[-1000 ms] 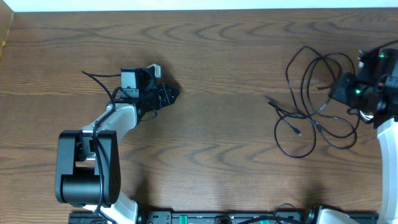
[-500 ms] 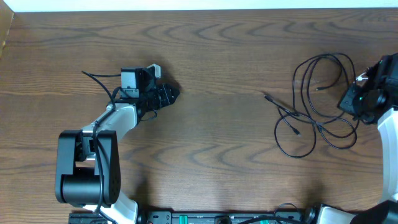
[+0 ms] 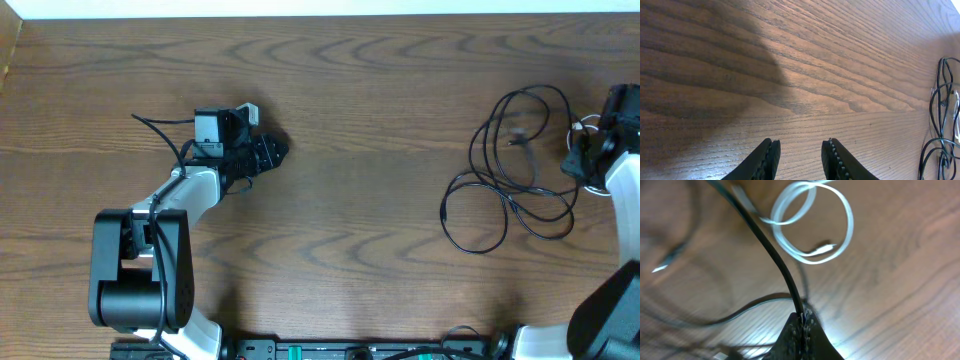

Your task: Untangle cables

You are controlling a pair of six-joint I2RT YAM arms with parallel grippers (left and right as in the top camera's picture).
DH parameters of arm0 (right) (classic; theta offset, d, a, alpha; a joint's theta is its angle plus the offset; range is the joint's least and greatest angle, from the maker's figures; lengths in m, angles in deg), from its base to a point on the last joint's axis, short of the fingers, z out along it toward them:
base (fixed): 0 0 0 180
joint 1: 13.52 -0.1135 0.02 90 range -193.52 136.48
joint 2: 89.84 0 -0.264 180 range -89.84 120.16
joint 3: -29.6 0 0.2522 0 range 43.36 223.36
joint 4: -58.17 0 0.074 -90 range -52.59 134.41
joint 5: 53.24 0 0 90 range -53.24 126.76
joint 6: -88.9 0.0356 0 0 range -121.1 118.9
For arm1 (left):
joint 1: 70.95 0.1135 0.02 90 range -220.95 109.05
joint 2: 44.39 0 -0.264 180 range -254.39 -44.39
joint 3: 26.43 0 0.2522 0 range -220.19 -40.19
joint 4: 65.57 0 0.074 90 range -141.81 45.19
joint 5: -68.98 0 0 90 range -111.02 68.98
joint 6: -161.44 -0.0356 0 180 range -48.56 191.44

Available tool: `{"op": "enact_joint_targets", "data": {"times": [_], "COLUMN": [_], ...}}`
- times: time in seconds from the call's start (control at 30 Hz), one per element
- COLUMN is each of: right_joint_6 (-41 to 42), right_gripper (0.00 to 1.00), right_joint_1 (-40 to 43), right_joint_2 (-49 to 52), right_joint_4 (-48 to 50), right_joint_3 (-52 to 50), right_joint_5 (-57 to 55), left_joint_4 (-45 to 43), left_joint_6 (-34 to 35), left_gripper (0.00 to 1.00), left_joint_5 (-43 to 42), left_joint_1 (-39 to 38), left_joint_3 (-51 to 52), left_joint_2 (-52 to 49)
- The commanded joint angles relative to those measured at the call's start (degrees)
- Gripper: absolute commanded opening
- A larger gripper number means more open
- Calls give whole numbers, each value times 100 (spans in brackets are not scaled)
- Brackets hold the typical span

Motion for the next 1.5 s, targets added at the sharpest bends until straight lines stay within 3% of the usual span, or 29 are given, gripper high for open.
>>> {"op": "enact_joint_targets", "data": {"times": [0.0, 0.1, 0.17, 0.2, 0.23, 0.4, 0.53, 0.8, 0.83, 1.47], "right_joint_6": [304, 330, 328, 328, 328, 330, 328, 328, 328, 328], "right_gripper": [1, 10, 44, 66, 79, 99, 99, 99, 99, 99], "right_joint_1": [339, 549, 634, 656, 667, 658, 660, 660, 660, 660], "right_joint_2": [249, 433, 503, 522, 533, 533, 533, 533, 533, 533], "right_joint_4": [-42, -61, -57, -59, -55, 15, 2, 0, 2, 2], "right_joint_3": [-42, -42, -42, -42, -42, -42, -42, -42, -42, -42], "right_joint_5": [-289, -17, 205, 289, 369, 787, 929, 929, 929, 929], "left_joint_4": [7, 7, 7, 4, 4, 7, 9, 9, 7, 7], "left_joint_6": [-31, -31, -31, -31, -31, -31, -31, -31, -31, -33], "left_gripper": [34, 34, 34, 34, 34, 37, 45, 96, 98, 99], "left_joint_5": [-94, -94, -94, -94, -94, -94, -92, -90, -90, -31], "left_joint_1": [-13, -13, -13, -13, -13, -13, -13, -13, -13, -13], "left_joint_3": [24, 24, 24, 24, 24, 24, 24, 24, 24, 24], "left_joint_2": [33, 33, 33, 33, 33, 33, 33, 33, 33, 33]}}
